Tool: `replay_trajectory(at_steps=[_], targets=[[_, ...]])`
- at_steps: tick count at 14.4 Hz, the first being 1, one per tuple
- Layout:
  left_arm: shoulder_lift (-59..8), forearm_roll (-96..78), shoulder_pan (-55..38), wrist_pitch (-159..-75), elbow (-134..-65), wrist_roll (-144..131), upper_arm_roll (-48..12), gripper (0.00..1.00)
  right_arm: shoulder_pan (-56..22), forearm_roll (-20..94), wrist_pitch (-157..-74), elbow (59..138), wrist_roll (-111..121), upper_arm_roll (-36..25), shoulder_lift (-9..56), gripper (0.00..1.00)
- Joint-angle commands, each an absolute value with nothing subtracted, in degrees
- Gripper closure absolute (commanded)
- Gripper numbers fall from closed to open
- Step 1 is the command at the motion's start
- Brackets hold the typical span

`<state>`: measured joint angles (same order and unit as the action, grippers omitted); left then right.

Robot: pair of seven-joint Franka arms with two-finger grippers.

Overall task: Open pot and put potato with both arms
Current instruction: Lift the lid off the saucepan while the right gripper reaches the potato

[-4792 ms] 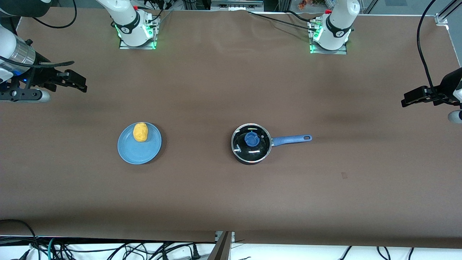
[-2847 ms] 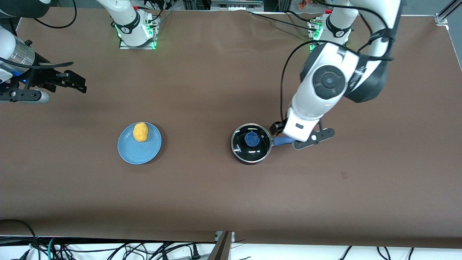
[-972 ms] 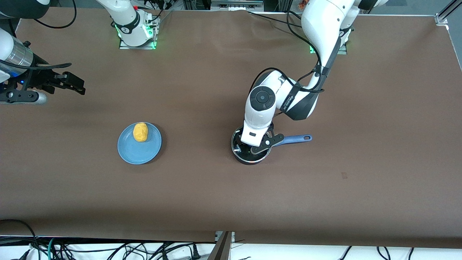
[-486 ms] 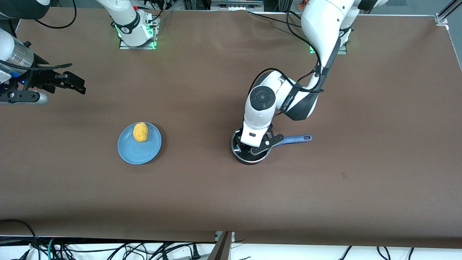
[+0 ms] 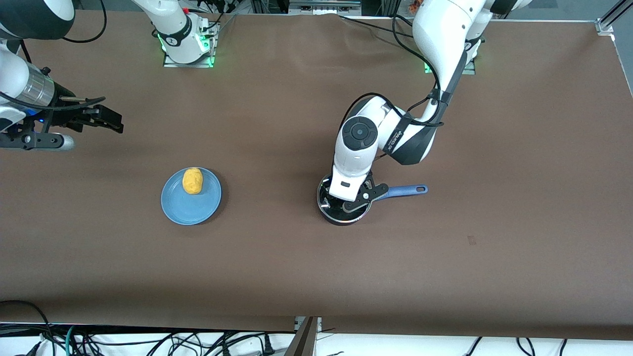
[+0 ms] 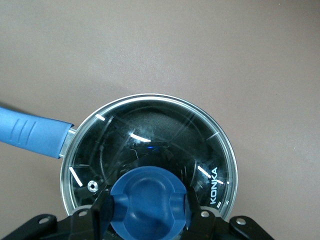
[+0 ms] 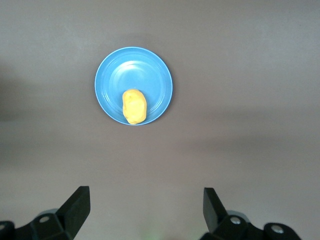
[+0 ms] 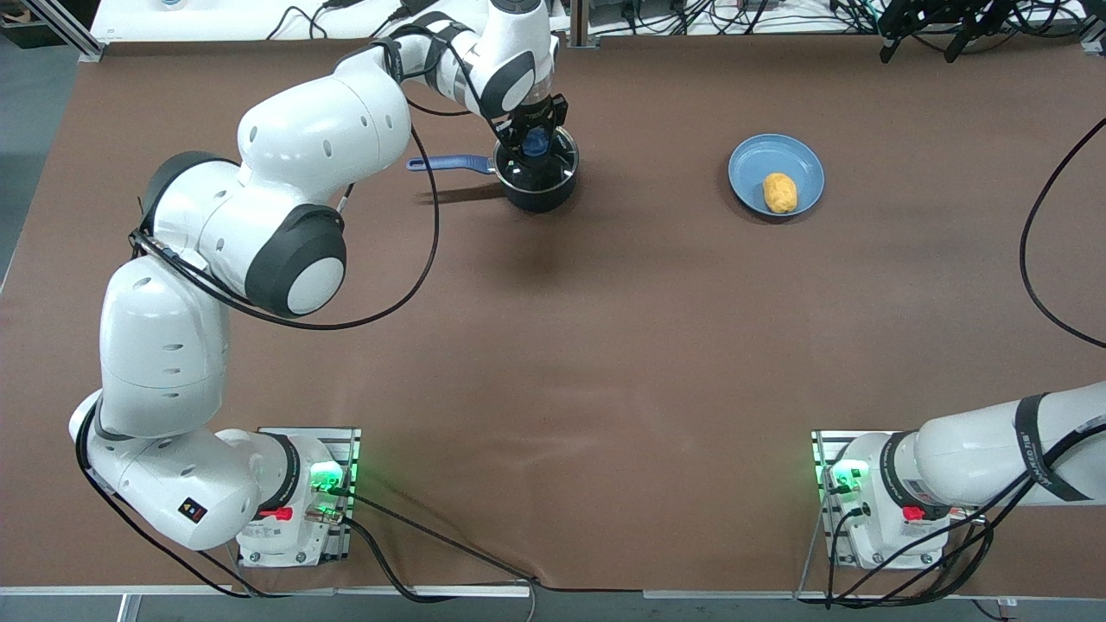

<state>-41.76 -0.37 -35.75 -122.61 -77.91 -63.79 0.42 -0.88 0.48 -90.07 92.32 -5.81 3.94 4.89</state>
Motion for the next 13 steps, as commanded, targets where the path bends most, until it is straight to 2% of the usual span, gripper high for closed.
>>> replay_trajectory(at_steps=[1, 5, 8, 11, 13], targets=[[-42.1, 0.7, -35.7, -122.1, -76.3, -64.7, 0.4, 0.60, -0.5, 1.5, -89.6, 91.4, -5.0, 4.0, 11.0, 0.00], [-39.2, 0.2, -34.4, -119.8, -75.4, -63.8, 0.4, 0.60, -0.5, 2.3, -88.5, 91.9, -4.8, 4.3, 12.5, 0.00], [-36.2, 0.1, -31.5, -119.6, -75.8, -56.9, 0.2, 0.62, -0.5, 2.4, -90.0, 97.1, -4.8, 4.5, 11.3, 0.00], [-33.8, -3.1, -25.9, -116.7, -76.3, -42.8, 0.2, 0.62, -0.5, 2.4, -101.5, 108.9, -4.8, 4.7, 8.0, 0.00], [-31.7, -5.2, -21.7, -115.7, -77.4, -32.7, 0.2, 0.62, -1.1, 2.4, -109.6, 111.4, -4.8, 5.3, 9.9, 0.00]])
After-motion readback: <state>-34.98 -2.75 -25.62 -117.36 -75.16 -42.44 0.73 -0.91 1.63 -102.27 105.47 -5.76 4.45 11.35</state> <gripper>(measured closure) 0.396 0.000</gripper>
